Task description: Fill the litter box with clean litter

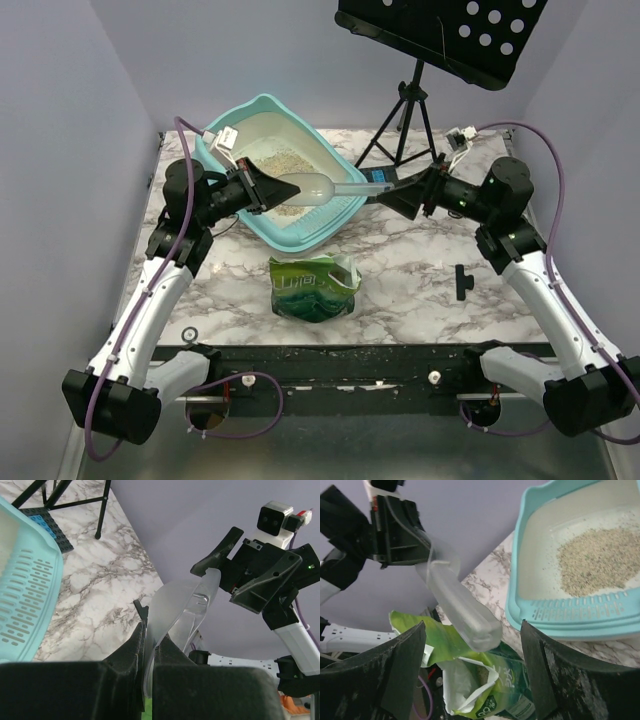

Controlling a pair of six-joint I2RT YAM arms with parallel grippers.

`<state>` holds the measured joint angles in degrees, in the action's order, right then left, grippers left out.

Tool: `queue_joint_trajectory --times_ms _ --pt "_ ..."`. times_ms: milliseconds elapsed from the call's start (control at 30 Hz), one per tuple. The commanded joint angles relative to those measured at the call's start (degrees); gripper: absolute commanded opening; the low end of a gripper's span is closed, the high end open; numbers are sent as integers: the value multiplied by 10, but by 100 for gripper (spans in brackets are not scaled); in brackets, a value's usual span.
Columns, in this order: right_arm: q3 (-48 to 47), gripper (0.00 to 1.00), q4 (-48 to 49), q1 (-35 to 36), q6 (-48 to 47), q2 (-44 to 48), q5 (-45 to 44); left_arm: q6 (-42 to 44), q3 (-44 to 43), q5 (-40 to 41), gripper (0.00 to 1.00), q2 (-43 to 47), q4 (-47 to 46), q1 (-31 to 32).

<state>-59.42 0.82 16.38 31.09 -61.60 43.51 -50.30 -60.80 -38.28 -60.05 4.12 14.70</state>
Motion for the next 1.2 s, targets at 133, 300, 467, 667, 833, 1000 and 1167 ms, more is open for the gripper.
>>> queue_joint_trajectory --times_ms 133,300,467,667,833,1000,1167 --pt "-10 81 106 -3 63 -29 121 -30 14 -39 0 9 -60 -3" --pt "4 79 145 -2 96 -40 130 -30 11 -41 0 7 -69 -3" --pt "11 78 183 2 121 -44 135 -33 10 -47 0 6 -76 -3" --pt "7 71 231 10 168 -67 153 -39 18 -47 0 5 -89 -3" --pt "-2 66 248 15 181 -78 156 -38 18 -47 0 5 -95 -3" --pt "-7 63 251 17 182 -84 150 -37 19 -50 0 7 -96 -3" --pt "-7 57 271 19 193 -90 143 -38 27 -51 0 8 -100 -3"
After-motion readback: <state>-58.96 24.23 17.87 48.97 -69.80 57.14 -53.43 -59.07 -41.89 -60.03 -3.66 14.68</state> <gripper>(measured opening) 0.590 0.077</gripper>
